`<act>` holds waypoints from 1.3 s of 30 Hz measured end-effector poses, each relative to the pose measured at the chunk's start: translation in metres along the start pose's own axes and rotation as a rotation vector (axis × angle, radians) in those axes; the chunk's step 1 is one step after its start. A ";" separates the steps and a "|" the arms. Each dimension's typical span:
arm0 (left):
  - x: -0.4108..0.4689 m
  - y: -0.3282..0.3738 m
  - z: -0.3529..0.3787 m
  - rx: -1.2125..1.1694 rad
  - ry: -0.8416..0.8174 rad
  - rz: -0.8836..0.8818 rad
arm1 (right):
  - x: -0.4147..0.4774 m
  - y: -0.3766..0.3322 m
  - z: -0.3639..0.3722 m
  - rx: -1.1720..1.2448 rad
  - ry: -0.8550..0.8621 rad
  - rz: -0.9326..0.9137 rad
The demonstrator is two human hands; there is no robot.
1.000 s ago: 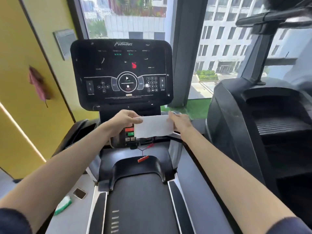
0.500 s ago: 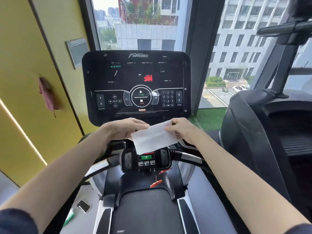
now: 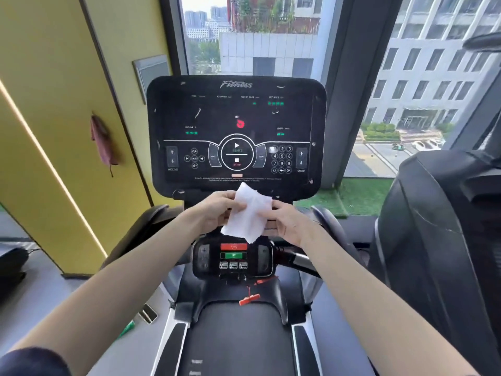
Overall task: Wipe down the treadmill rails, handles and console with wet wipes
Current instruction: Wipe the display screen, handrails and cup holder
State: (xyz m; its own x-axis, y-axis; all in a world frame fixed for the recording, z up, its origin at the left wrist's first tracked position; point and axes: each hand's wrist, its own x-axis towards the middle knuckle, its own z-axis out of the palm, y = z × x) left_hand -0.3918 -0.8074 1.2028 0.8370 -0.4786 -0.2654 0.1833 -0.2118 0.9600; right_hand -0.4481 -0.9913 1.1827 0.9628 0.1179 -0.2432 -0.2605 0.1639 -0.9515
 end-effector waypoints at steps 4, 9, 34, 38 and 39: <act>-0.008 -0.001 0.004 -0.043 0.035 0.079 | -0.001 0.000 -0.005 -0.048 0.042 -0.036; -0.019 -0.008 0.000 0.146 0.022 0.094 | 0.000 0.001 -0.015 -0.085 0.033 -0.030; -0.028 -0.043 0.026 0.472 0.547 0.248 | 0.033 0.015 0.039 -0.419 0.236 0.019; -0.028 -0.059 0.037 0.692 0.594 0.353 | 0.030 0.023 0.041 -0.431 0.195 0.065; -0.027 -0.064 0.038 0.786 0.606 0.378 | 0.029 0.025 0.041 -0.431 0.176 0.069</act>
State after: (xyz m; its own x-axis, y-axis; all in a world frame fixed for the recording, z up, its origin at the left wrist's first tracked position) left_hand -0.4460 -0.8132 1.1457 0.9270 -0.1695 0.3347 -0.3456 -0.7332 0.5857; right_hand -0.4294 -0.9435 1.1595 0.9517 -0.0599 -0.3011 -0.3060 -0.2646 -0.9145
